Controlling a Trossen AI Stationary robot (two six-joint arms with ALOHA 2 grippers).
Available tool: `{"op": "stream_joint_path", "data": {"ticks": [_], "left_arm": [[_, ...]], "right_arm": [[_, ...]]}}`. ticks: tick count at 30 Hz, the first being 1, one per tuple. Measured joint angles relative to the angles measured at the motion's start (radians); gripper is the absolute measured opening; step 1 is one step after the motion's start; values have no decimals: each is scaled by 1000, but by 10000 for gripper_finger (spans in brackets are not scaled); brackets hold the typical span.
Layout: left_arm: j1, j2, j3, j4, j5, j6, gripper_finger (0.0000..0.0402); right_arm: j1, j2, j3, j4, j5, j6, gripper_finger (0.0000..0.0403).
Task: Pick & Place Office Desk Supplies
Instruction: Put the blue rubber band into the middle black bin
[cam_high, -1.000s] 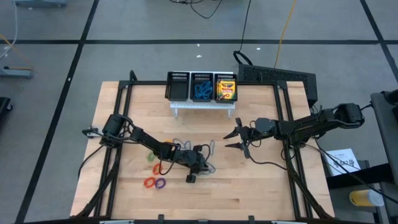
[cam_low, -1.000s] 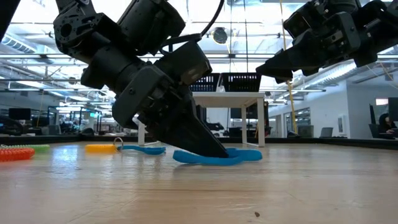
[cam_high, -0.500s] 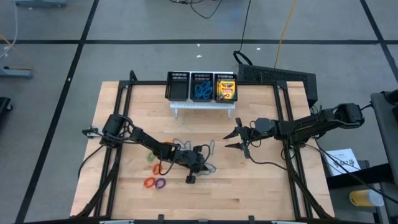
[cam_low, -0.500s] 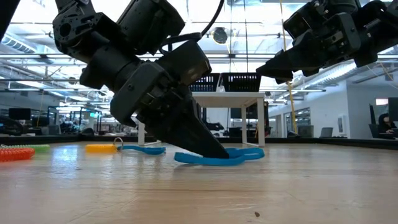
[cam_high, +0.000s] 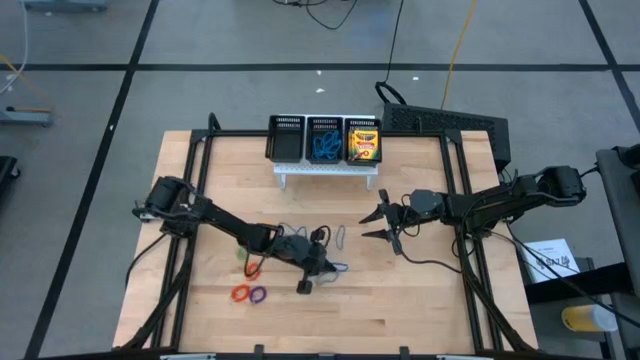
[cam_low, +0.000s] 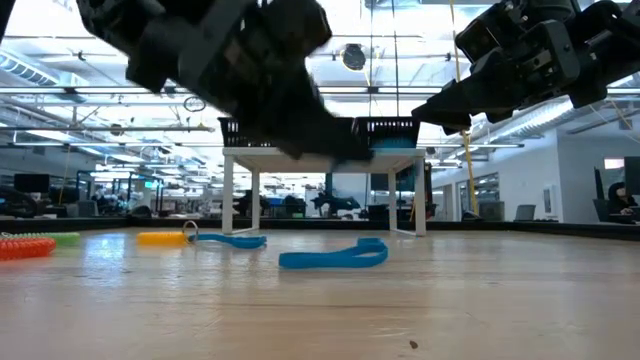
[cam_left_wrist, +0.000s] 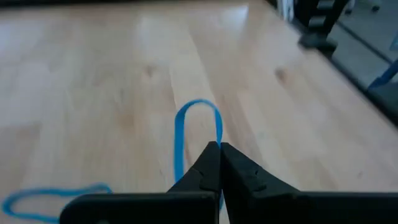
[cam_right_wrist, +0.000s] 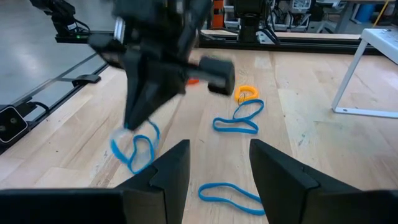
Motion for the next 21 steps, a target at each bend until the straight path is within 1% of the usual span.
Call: {"op": "stream_joint_path", "data": {"ticks": [4, 8, 12, 15, 21], "left_arm": [[3, -57, 1, -18, -22, 7, 2], [3, -116, 1, -31, -107, 9, 2], [4, -186, 1, -38, -155, 27, 1], [4, -242, 1, -43, -209, 47, 2], [6, -349, 2, -105, -326, 138, 2]], "right_arm": [[0, 0, 0, 0, 1, 0, 155], [0, 0, 0, 0, 1, 0, 155], [0, 0, 0, 0, 2, 0, 155], [0, 0, 0, 0, 2, 0, 155], [0, 0, 0, 0, 2, 27, 155]]}}
